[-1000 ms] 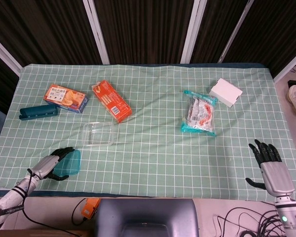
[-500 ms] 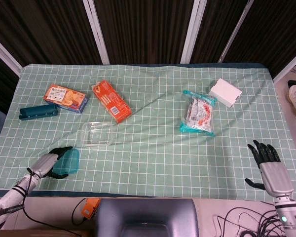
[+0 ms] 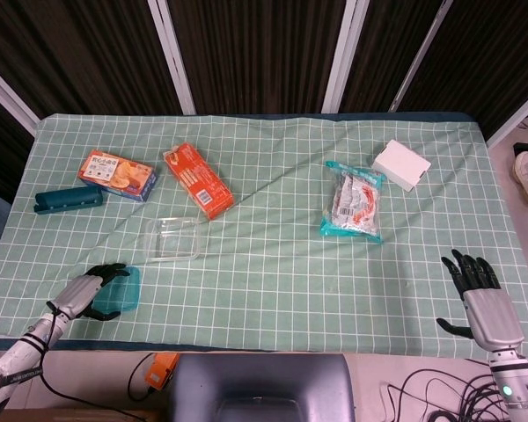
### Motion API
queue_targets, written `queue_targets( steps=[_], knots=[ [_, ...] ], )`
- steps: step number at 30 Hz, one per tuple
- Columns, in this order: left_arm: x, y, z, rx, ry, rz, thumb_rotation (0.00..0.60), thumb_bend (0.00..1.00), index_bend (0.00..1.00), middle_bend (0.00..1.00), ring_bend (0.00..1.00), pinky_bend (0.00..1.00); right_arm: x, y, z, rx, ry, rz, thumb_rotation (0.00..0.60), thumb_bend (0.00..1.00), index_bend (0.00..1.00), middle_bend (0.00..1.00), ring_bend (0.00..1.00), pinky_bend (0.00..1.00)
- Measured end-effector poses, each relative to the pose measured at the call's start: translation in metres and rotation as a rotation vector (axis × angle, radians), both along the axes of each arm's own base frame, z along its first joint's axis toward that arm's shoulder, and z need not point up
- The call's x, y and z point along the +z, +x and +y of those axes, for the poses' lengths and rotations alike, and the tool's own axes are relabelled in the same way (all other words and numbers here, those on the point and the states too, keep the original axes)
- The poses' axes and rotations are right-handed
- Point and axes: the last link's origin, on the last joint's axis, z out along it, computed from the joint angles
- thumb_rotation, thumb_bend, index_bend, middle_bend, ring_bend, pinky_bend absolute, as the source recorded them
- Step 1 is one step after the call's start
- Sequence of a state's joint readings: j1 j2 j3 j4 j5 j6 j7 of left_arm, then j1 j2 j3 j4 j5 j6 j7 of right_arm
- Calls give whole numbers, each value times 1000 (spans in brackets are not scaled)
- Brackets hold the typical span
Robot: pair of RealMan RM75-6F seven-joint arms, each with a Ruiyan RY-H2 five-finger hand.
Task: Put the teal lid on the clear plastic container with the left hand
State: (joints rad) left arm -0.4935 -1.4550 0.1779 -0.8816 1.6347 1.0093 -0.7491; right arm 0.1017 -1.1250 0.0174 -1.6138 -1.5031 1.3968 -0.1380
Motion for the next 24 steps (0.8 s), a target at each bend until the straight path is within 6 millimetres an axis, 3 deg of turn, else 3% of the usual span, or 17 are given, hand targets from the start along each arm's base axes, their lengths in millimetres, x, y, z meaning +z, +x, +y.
queue_targets(
  steps=[6,14,19,24],
  knots=[
    [7,7,-3,-42,30,-14,600,244,216,600,532,583,0,0,1,2,3,-1,600,151,0,0,0,0],
    [39,31,-3,-138,123,-50,600,243,216,601,532,583,0,1,2,7,3,-5,600,151,0,0,0,0],
    [59,58,13,-187,150,-65,600,244,216,601,533,583,0,2,2,6,0,-4,600,151,0,0,0,0],
    [62,89,36,-188,117,-67,600,243,216,600,533,583,-1,1,0,3,3,-4,600,151,0,0,0,0]
  ],
)
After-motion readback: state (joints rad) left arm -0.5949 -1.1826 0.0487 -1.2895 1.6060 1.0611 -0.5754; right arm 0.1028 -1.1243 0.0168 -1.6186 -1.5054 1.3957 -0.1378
